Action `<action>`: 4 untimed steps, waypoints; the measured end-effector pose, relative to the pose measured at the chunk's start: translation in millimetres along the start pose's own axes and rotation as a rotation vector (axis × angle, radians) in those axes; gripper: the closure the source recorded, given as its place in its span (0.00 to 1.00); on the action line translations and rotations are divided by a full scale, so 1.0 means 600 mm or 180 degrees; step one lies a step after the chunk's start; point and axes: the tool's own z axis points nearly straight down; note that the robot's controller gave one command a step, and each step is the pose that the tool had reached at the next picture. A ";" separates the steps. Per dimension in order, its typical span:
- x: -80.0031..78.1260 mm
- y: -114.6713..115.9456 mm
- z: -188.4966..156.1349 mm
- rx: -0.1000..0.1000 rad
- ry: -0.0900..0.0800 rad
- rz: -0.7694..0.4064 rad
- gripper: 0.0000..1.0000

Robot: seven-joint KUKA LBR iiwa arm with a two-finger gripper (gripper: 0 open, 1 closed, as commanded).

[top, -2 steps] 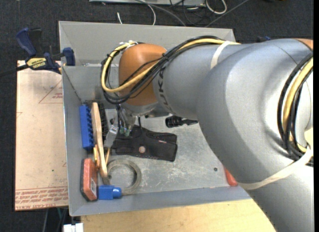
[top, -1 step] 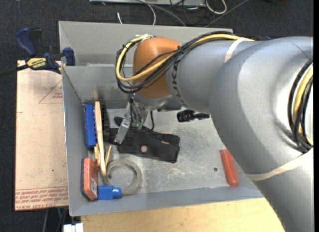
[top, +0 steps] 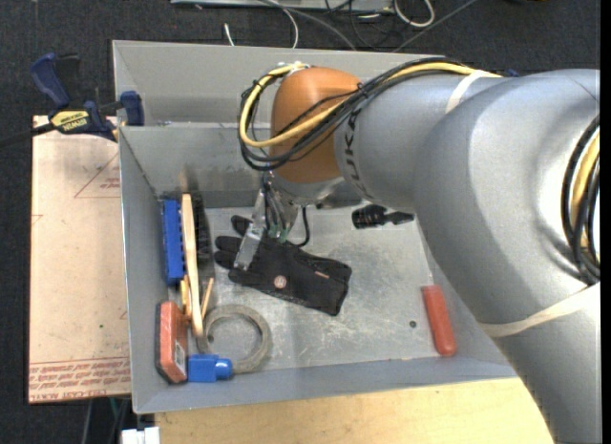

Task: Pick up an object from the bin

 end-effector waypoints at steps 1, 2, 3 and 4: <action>0.002 -0.068 0.000 -0.0006 -0.0008 0.0456 1.00; 0.002 -0.068 0.000 -0.0006 -0.0008 0.0456 1.00; 0.001 -0.068 0.000 -0.0006 -0.0013 0.0384 1.00; 0.017 -0.077 -0.001 -0.0025 -0.0026 0.0806 1.00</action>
Offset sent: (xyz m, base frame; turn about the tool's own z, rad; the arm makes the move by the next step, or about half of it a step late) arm 0.0000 0.0000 0.0000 0.0000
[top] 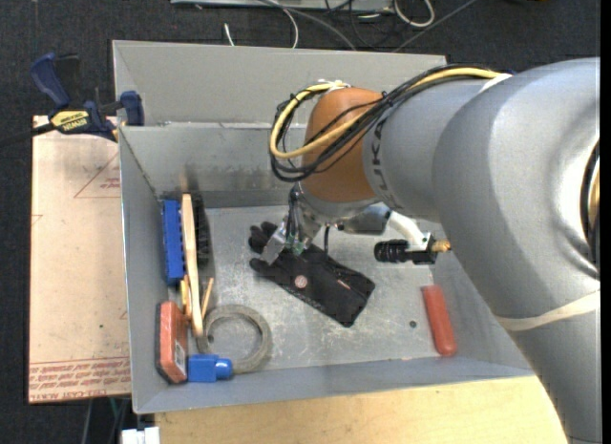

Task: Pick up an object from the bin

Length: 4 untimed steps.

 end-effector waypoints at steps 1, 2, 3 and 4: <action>-0.010 0.006 -0.002 0.0004 0.0003 -0.0542 1.00; -0.040 0.042 0.002 0.0000 -0.0002 -0.1399 1.00; -0.044 0.039 0.002 -0.0014 -0.0014 -0.1288 1.00; -0.036 0.048 -0.162 -0.0013 -0.0015 -0.1612 1.00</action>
Offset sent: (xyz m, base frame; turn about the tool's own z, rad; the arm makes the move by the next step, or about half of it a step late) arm 0.0466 0.0068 -0.0023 -0.4968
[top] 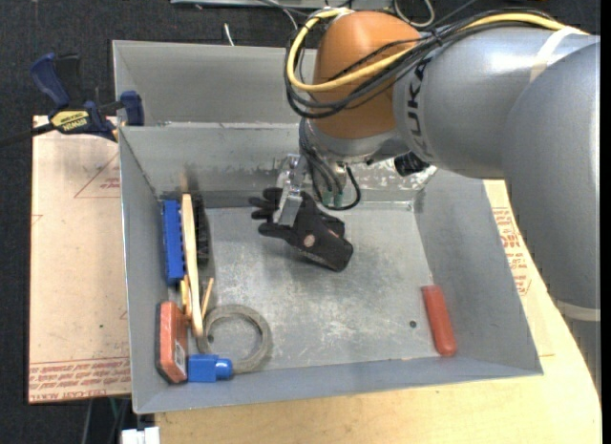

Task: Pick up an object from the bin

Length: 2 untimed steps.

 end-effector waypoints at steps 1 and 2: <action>0.000 0.000 0.000 -0.0001 0.0000 -0.0001 1.00; 0.000 0.000 0.000 -0.0002 0.0001 -0.0001 1.00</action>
Offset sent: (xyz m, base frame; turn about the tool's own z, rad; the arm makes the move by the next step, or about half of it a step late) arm 0.0000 0.0000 0.0000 0.0000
